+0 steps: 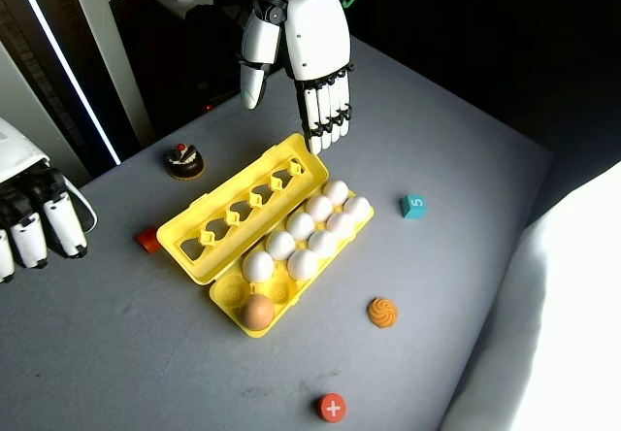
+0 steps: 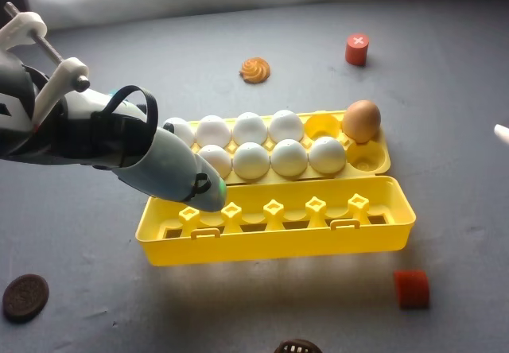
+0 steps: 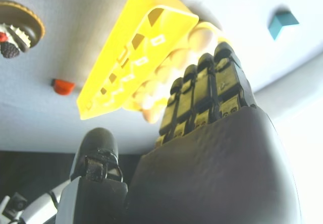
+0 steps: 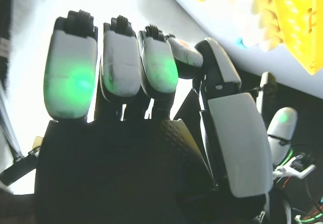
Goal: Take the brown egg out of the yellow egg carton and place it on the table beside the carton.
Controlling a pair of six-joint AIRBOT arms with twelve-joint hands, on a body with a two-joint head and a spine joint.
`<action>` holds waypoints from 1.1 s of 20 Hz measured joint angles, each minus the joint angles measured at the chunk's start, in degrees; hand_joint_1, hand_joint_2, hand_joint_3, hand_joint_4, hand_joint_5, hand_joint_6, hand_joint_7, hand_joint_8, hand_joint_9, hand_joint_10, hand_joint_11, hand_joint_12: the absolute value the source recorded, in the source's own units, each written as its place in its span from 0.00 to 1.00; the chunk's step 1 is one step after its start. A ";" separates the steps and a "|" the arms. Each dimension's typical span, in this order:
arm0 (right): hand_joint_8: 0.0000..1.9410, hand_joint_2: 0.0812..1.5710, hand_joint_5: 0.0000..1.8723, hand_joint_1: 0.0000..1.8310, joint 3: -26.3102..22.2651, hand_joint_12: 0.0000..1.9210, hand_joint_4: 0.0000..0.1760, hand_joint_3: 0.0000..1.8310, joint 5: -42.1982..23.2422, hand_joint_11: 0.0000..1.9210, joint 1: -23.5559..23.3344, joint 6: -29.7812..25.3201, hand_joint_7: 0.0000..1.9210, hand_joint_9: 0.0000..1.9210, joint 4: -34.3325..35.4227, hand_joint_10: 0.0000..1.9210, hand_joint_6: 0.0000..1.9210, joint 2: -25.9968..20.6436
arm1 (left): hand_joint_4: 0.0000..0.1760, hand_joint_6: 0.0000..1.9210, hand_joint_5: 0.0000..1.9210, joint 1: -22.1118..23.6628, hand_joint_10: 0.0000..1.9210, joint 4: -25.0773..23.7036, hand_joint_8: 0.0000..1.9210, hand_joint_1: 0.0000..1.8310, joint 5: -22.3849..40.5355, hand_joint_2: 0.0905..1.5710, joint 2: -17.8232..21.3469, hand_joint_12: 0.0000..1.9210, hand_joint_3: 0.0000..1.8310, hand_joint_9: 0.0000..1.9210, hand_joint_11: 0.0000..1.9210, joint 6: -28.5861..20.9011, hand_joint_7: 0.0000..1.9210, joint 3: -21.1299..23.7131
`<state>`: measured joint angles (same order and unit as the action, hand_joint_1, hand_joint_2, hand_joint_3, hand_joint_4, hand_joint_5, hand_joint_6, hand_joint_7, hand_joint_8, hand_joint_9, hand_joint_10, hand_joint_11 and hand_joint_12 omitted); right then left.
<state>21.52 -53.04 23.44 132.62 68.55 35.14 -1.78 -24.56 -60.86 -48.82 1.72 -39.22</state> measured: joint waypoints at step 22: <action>0.00 0.48 0.49 0.23 25.55 0.00 0.20 0.00 10.60 0.00 -3.69 -1.53 0.00 0.00 0.44 0.00 0.02 21.40 | 0.00 0.00 0.00 0.00 0.00 0.13 0.00 0.00 -0.07 0.77 0.00 0.00 0.01 0.00 0.00 -0.20 0.00 -0.07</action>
<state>47.07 -42.44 19.75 131.09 68.99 56.53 -1.78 -24.43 -60.93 -48.82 1.52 -39.29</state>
